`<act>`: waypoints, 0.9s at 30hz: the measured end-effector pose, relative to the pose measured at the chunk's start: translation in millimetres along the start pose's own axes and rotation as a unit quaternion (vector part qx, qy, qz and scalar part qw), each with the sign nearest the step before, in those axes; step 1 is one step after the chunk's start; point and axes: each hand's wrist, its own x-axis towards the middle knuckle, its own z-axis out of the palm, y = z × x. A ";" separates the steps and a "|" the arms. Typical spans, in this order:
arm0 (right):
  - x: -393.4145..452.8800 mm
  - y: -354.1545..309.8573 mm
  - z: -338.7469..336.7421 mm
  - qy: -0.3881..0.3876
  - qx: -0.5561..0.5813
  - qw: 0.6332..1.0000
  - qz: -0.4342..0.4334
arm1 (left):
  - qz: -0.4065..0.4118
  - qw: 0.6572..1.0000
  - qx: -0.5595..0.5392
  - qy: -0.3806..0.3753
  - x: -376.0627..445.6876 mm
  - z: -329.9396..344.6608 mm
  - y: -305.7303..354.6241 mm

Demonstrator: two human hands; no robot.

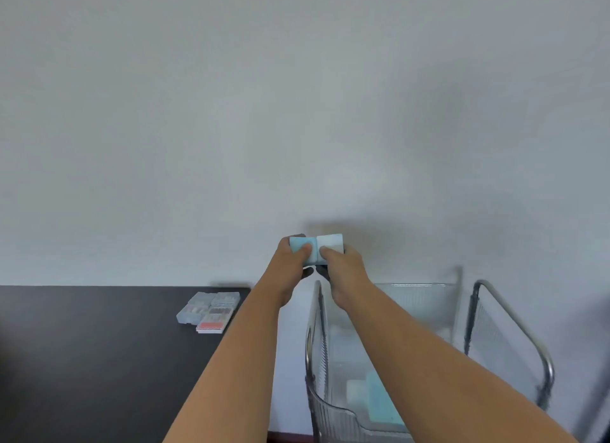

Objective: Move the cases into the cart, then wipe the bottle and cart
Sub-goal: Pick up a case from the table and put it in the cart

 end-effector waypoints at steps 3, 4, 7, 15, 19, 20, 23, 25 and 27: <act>-1.8 -16.2 -28.9 0.008 -0.002 1.000 0.006 | 0.000 1.000 0.009 -0.026 -0.3 32.0 2.5; -2.0 -22.2 -40.9 0.013 -0.003 1.000 0.015 | -0.006 0.999 0.008 -0.030 0.1 43.1 2.3; -0.4 -40.2 -81.6 0.047 -0.026 0.998 0.045 | -0.026 0.998 0.020 -0.044 2.1 78.1 -1.8; 11.7 -46.8 -181.2 0.126 -0.257 0.956 0.056 | -0.100 0.989 0.086 -0.061 3.2 161.8 -42.2; 22.2 -31.4 -216.3 0.114 -0.363 0.923 0.064 | -0.162 0.983 0.070 -0.043 7.3 179.3 -73.7; 25.1 -27.7 -222.1 0.107 -0.398 0.909 0.071 | -0.177 0.981 0.071 -0.042 8.6 181.5 -81.6; 36.9 -16.0 -232.9 0.069 -0.484 0.866 0.103 | -0.214 0.972 0.086 -0.052 15.9 185.5 -105.3; 46.7 -8.5 -237.8 0.050 -0.529 0.839 0.114 | -0.234 0.963 0.120 -0.053 22.8 187.0 -115.6; 57.2 -1.2 -238.0 0.038 -0.584 0.801 0.127 | -0.255 0.952 0.156 -0.060 31.6 188.5 -127.5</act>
